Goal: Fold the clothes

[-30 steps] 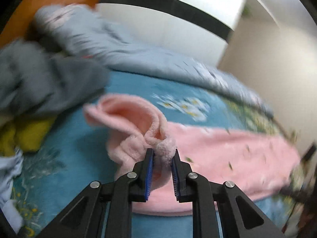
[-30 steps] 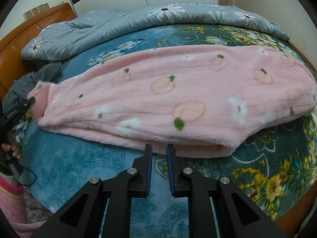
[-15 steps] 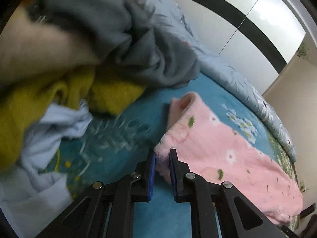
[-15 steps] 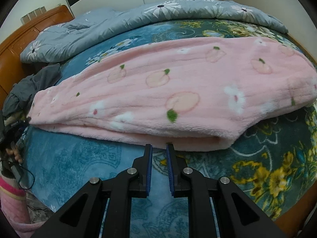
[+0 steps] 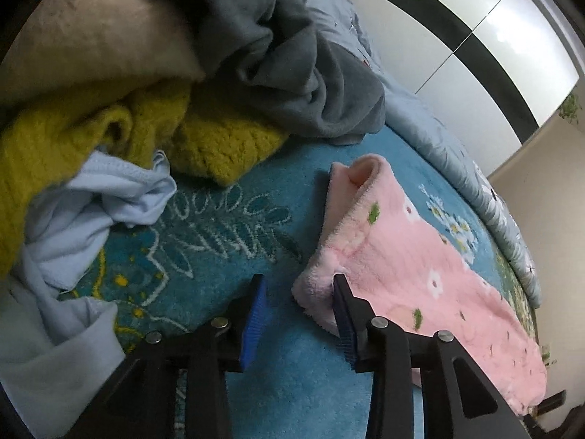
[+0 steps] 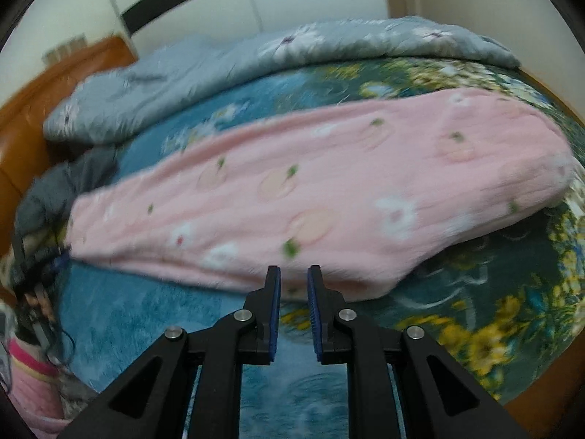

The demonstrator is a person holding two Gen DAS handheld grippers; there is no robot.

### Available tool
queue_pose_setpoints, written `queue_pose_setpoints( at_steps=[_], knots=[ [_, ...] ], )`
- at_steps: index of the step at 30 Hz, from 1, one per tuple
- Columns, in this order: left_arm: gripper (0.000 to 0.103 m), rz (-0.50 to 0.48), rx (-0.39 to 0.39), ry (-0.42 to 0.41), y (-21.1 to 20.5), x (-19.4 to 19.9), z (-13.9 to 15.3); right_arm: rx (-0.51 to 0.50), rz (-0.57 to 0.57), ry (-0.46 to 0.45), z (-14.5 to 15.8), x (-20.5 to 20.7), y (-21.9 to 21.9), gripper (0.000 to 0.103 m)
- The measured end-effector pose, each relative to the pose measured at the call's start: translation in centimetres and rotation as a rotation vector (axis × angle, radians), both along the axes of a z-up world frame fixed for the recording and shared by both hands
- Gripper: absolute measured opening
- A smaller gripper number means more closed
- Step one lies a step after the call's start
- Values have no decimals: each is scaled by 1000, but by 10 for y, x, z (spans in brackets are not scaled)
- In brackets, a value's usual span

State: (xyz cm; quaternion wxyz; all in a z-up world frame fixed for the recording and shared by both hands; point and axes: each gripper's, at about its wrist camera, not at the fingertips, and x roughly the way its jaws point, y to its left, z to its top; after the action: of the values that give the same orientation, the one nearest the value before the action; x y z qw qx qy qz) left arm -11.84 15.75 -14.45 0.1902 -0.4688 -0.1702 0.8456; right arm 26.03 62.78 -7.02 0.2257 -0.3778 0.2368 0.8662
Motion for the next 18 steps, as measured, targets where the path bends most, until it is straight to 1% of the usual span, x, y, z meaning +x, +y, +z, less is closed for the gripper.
queue_pose_setpoints(
  at_steps=[2, 5, 6, 8, 10, 12, 14, 18],
  knots=[
    [42, -5, -19, 7, 3, 1, -1, 3, -84, 45, 9, 24, 24, 48],
    [45, -5, -30, 9, 5, 2, -2, -6, -250, 120, 19, 70, 67, 50],
    [46, -3, -31, 8, 5, 2, -2, -36, -326, 158, 19, 90, 86, 52],
    [48, 1, -35, 9, 7, 3, -3, -102, -442, 218, 13, 120, 114, 62],
    [54, 4, -43, 13, 9, 4, -3, -195, -547, 289, 0, 151, 144, 63],
    [59, 4, -57, 18, 14, 6, -3, -279, -591, 362, -12, 166, 163, 63],
    [61, 4, -86, 24, 19, 8, -2, -378, -614, 459, -26, 177, 181, 63],
    [65, 13, -134, 28, 27, 11, -1, -530, -612, 609, -45, 173, 205, 63]
  ],
)
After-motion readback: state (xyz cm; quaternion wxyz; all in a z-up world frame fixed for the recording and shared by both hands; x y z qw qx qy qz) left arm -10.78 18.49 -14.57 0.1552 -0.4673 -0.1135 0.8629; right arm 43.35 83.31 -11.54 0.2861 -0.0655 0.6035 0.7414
